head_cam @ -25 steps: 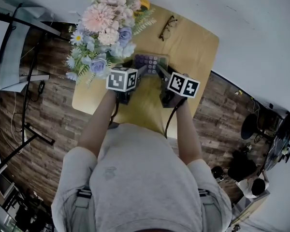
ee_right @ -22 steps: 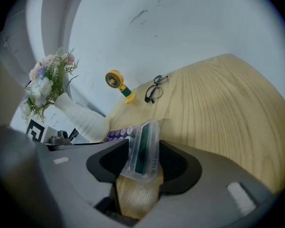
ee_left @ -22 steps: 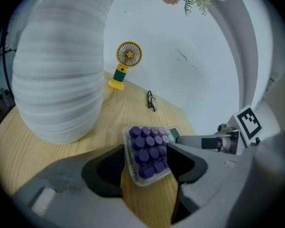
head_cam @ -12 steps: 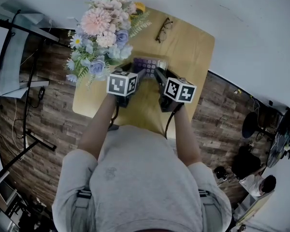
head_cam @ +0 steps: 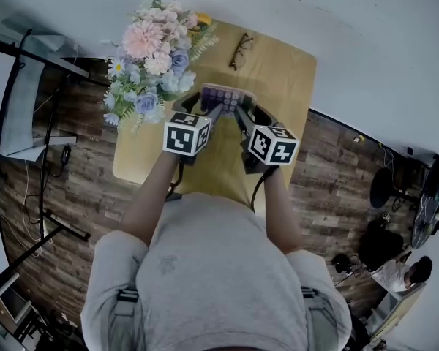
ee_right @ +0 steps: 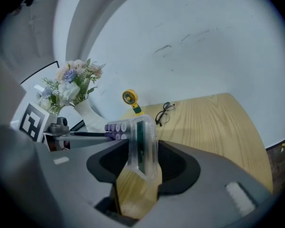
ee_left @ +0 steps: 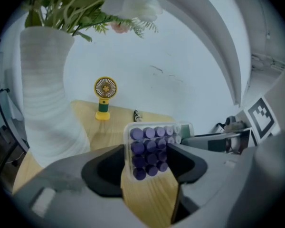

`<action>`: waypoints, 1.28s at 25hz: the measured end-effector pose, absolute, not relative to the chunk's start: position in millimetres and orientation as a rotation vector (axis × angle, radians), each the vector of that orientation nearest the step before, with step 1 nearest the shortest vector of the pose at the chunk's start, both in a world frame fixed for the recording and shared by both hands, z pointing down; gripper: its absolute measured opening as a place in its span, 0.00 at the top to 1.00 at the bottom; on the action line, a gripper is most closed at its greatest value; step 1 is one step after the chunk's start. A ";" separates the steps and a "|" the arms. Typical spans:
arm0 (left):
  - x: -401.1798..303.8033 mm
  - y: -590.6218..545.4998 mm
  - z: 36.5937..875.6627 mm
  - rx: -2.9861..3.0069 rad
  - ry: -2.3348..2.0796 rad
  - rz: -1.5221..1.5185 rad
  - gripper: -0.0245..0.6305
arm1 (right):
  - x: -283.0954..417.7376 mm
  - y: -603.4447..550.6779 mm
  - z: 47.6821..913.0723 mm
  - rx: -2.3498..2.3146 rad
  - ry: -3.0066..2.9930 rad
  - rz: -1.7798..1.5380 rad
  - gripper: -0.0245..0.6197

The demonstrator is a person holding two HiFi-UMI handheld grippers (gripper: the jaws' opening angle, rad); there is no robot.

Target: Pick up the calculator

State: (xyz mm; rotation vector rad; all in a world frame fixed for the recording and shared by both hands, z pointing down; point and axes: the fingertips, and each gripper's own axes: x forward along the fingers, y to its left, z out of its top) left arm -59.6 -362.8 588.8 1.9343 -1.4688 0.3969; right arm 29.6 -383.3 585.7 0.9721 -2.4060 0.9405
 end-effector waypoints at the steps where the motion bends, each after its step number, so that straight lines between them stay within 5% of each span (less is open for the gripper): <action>1: -58.1 -363.8 583.3 1.949 -1.475 0.394 0.53 | 31.3 -384.0 580.3 0.984 -2.419 0.926 0.66; 32: -31.0 -366.8 410.7 2.315 -1.672 0.157 0.53 | 61.0 -383.0 402.4 1.232 -2.780 0.387 0.67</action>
